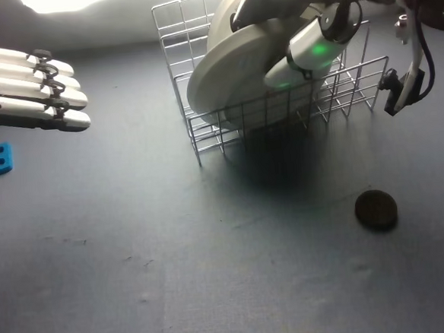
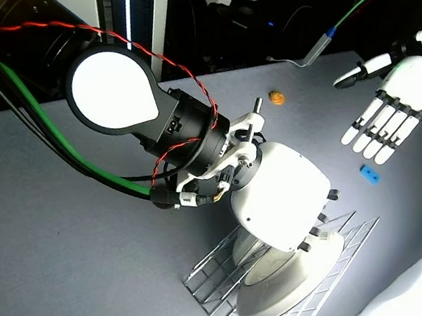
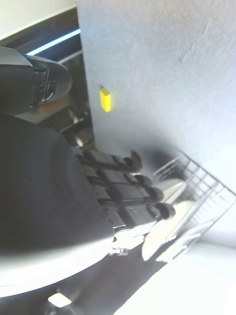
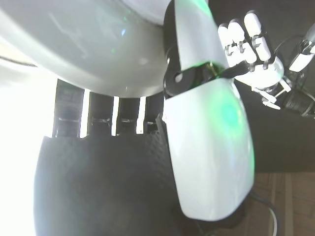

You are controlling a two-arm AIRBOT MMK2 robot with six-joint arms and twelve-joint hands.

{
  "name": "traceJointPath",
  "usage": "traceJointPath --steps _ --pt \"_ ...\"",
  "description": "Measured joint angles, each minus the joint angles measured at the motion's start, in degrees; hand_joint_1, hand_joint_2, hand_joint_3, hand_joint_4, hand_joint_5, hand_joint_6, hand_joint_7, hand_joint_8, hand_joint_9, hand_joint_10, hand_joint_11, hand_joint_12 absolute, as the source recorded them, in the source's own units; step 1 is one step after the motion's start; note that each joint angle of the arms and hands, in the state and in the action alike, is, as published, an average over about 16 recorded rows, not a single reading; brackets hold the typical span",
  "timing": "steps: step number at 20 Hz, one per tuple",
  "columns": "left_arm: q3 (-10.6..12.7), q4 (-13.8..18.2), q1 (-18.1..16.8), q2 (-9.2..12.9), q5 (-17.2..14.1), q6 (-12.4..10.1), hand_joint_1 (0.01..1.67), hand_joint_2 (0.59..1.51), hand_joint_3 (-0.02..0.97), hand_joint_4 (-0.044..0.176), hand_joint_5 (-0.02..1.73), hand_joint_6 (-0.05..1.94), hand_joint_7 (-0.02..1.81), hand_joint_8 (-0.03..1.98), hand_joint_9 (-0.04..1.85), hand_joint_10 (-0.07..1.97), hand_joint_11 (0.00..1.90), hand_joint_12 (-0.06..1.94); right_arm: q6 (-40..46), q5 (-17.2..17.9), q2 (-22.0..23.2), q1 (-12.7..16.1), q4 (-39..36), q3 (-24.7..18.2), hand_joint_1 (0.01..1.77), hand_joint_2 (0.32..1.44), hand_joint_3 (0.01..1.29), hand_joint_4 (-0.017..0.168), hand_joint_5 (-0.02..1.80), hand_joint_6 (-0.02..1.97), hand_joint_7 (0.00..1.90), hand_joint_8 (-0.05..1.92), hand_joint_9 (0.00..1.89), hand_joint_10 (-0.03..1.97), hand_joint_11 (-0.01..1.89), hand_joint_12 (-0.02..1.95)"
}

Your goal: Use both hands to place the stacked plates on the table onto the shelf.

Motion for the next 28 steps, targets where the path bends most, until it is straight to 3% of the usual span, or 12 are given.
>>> traceJointPath --steps 9,14,22,28 --pt "-1.3 0.8 -0.8 0.6 -0.2 0.0 0.01 1.057 0.019 0.003 0.07 0.01 0.02 -0.01 0.02 0.01 0.02 0.01 -0.1 0.2 0.5 0.9 1.7 0.0 1.19 1.05 0.01 -0.006 0.79 0.51 0.96 0.23 0.95 0.18 0.59 1.18" --pt "-2.6 1.2 -0.9 1.1 -0.3 0.0 0.01 1.054 0.018 0.003 0.07 0.01 0.02 -0.01 0.02 0.01 0.02 0.01 -0.1 0.9 1.3 2.5 3.6 0.0 1.15 1.06 0.01 -0.004 0.76 0.25 0.94 0.06 0.91 0.15 0.49 1.22" --pt "-6.1 2.5 -1.5 2.4 -0.6 0.0 0.01 1.049 0.019 0.003 0.07 0.01 0.02 -0.01 0.02 0.01 0.02 0.01 -2.6 3.4 4.4 6.5 6.5 -1.0 1.12 1.05 0.01 -0.003 0.74 0.18 0.9 0.03 0.85 0.19 0.39 1.25" --pt "-8.1 3.4 -2.1 3.3 -0.7 0.0 0.01 1.046 0.018 0.003 0.07 0.01 0.02 -0.01 0.02 0.01 0.02 0.01 -7.6 4.6 8.6 9.4 7.4 -4.0 1.11 1.04 0.01 -0.003 0.73 0.16 0.89 0.02 0.83 0.22 0.38 1.25"
